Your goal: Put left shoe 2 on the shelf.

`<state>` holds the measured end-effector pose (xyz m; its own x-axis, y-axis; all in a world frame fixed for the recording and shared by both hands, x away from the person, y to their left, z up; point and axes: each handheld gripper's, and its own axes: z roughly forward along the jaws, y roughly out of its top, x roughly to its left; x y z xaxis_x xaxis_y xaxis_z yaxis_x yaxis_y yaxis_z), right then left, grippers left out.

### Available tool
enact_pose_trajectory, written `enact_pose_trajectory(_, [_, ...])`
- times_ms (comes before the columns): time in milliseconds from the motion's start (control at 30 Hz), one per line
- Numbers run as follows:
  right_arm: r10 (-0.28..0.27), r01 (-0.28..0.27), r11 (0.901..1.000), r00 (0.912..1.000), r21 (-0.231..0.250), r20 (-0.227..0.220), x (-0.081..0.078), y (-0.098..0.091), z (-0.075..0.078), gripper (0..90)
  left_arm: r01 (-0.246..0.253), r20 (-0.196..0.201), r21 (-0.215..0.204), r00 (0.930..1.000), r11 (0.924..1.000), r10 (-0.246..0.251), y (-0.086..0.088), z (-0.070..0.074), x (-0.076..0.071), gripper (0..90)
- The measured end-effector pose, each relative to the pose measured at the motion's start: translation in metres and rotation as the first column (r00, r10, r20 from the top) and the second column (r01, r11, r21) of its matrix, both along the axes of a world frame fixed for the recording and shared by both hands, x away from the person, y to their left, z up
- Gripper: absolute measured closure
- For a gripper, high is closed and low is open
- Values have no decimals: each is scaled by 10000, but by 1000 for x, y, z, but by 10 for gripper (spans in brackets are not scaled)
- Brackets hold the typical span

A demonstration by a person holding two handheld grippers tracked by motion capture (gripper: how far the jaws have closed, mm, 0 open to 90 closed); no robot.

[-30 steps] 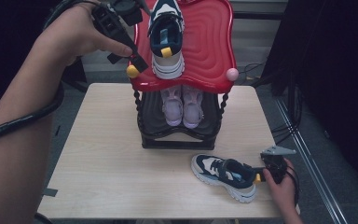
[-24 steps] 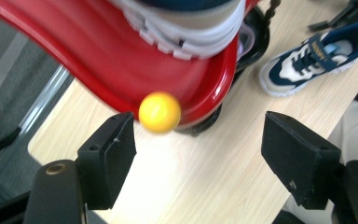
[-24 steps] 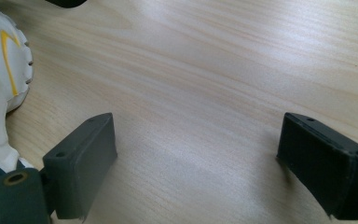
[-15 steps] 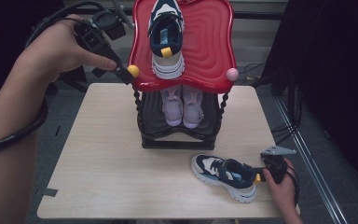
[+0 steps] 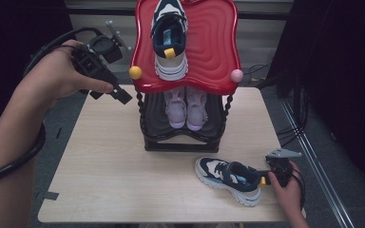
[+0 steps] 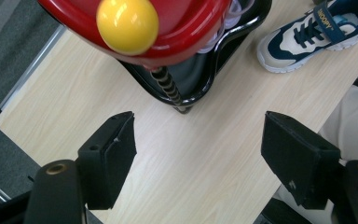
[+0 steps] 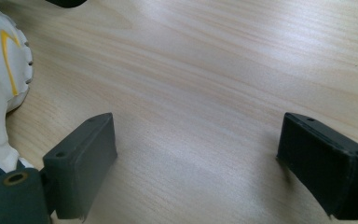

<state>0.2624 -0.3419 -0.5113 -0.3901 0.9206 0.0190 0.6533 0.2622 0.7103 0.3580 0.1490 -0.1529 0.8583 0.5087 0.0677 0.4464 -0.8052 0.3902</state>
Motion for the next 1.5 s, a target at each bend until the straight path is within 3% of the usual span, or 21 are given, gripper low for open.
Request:
enact_pose_trajectory(300, [-1, 1, 10000, 10000, -34, 83, 0, 0, 0, 108, -67, -92, -271, 9999, 9996, 64, 10, -29, -10, 264])
enact_pose_trajectory(633, [7, -6, 10000, 9999, -35, 107, 1, 0, 0, 108, -1, -344, -243, 9994, 9997, -7, 15, -69, -19, 267])
enact_pose_trajectory(1333, [-1, 1, 10000, 10000, 20, 9, 0, 0, 0, 108, 72, -655, -1336, 9977, 9910, -161, 14, -170, -27, 267])
enact_pose_trajectory(1500, [-2, 2, 10000, 10000, 21, 8, 0, 0, 0, 108, 24, -953, -1462, 9953, 9892, -165, 15, -196, -27, 266])
